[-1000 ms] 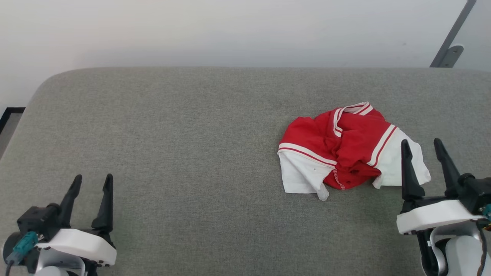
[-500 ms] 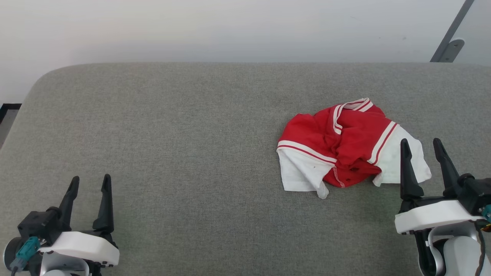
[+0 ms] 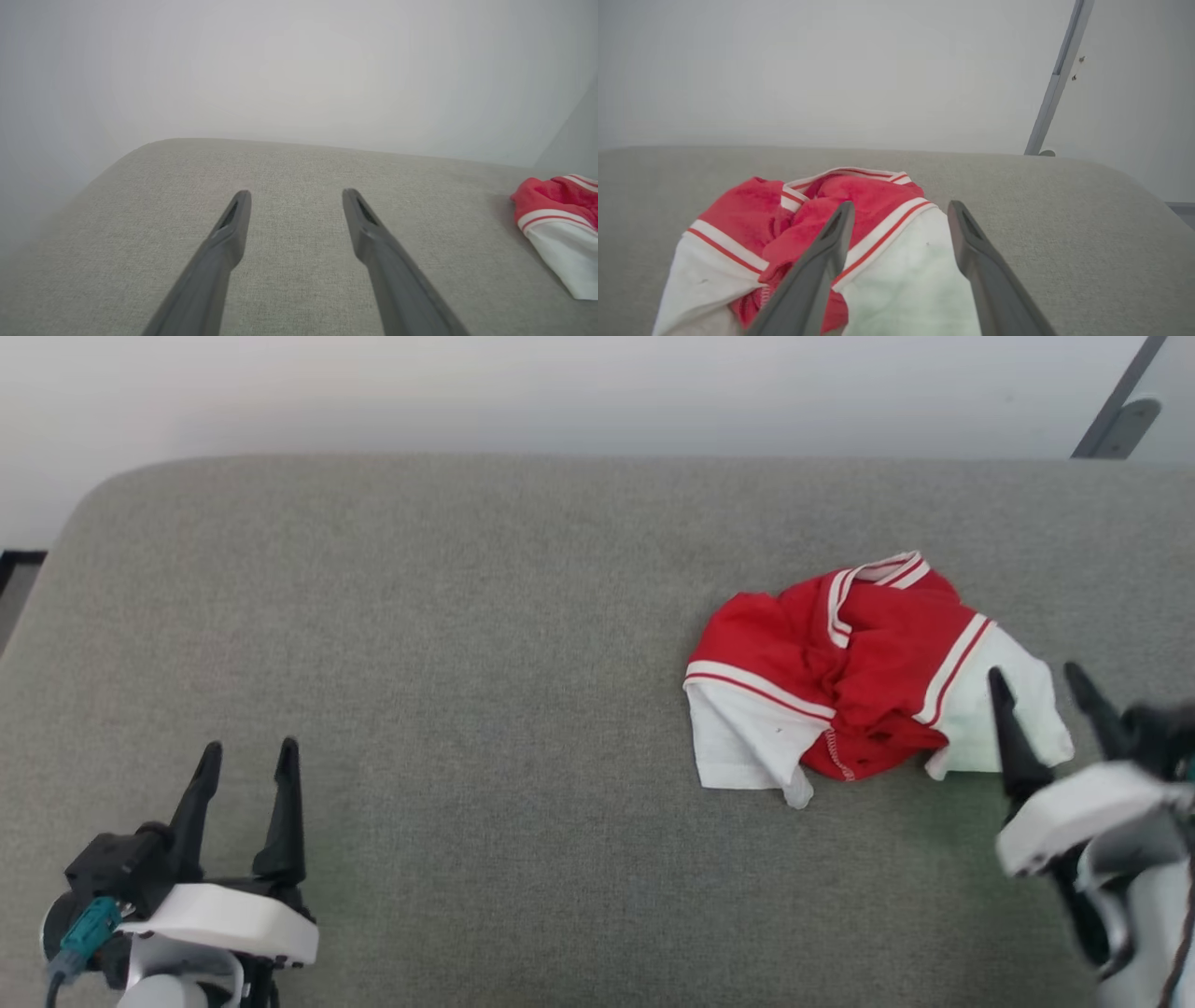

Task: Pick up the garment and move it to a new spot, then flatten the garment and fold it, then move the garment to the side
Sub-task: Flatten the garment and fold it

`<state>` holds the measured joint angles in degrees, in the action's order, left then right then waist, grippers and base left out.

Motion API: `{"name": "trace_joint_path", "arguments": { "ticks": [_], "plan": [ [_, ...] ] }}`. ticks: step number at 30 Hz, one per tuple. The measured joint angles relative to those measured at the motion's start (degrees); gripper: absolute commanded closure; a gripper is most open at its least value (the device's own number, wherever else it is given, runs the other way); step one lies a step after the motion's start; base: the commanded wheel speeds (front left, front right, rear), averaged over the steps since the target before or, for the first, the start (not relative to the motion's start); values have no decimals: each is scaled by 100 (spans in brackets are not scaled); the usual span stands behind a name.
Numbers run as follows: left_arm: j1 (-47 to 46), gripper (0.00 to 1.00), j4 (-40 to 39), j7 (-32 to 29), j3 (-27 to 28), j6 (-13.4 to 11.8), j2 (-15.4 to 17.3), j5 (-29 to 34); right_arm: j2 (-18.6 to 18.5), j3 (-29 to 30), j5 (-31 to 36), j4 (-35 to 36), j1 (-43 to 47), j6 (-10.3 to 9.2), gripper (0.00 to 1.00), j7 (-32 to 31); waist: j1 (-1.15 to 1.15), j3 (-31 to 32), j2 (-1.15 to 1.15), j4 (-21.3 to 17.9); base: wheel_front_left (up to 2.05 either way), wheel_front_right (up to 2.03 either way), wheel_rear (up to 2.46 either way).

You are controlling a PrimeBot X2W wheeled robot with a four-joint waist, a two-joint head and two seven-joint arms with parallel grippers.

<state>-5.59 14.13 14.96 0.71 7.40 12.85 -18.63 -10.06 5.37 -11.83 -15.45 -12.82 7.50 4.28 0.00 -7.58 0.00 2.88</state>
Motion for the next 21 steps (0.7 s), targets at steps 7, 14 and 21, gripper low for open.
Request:
{"name": "trace_joint_path", "arguments": {
  "ticks": [7, 14, 21],
  "plan": [
    [-169, 0, -43, 0, -44, 0, -204, -51, -1094, -252, -252, -125, -722, 0, 0, -2380, 0, -390, 0, 113, 0, 0, 0],
    [-487, 0, -46, 0, -92, 0, -383, -118, -1938, -488, -821, -75, -1189, 0, 0, -4770, 0, -892, 0, 299, 0, 0, 0],
    [-713, 0, -75, 0, -86, 0, -481, -155, -2356, -555, -1191, 12, -1308, 0, 0, -5645, 0, -1352, 0, 495, 0, 0, 0]
  ]
}}
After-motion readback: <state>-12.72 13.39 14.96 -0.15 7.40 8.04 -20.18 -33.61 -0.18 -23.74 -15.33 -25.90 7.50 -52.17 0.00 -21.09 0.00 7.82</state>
